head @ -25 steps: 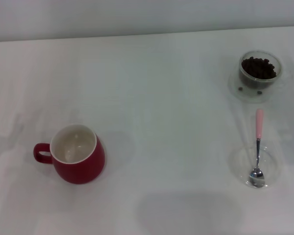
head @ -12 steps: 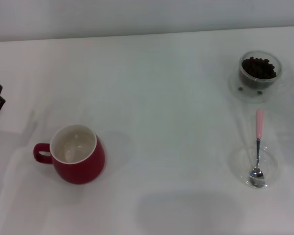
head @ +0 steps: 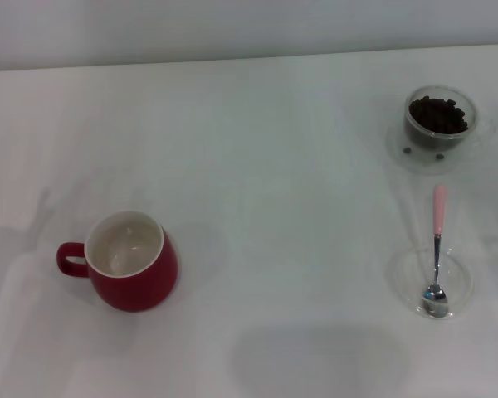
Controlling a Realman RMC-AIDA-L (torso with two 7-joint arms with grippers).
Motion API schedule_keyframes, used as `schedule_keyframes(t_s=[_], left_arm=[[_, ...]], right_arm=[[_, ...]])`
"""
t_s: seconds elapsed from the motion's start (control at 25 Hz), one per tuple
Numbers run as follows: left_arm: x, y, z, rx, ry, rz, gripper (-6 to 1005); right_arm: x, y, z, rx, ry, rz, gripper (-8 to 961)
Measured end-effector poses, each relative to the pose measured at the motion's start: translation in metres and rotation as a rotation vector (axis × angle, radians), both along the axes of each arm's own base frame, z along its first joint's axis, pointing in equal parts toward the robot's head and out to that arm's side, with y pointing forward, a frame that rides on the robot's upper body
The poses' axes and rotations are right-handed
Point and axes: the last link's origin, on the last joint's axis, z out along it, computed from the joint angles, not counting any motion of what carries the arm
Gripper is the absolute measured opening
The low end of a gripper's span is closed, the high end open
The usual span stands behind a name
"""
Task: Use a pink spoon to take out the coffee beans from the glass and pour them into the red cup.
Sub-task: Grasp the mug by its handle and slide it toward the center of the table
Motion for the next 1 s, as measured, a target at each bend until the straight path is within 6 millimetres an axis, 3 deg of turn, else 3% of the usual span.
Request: schedule_keyframes(t_s=[0.24,0.52,0.76,1.0], left_arm=[[-0.004,0.001,0.007,0.035,0.009,0.016,891],[-0.008,0.001,0.013,0.076,0.000,0.042,891],[-0.007,0.015,0.011,0.050,0.009,0.061,891],[-0.007,0.016,0.009,0.045,0.008,0.067,891]], right_arm=[[0.003,0.013,-0.006,-0.037,0.004,-0.050,874],[-0.003,0.014,-0.001,-0.009,0.015,-0.006,873],[-0.004,0.023,0.004,0.008,0.040,-0.009,872],[-0.007,0.031,0.006,0.010,0.037,0.005,872]])
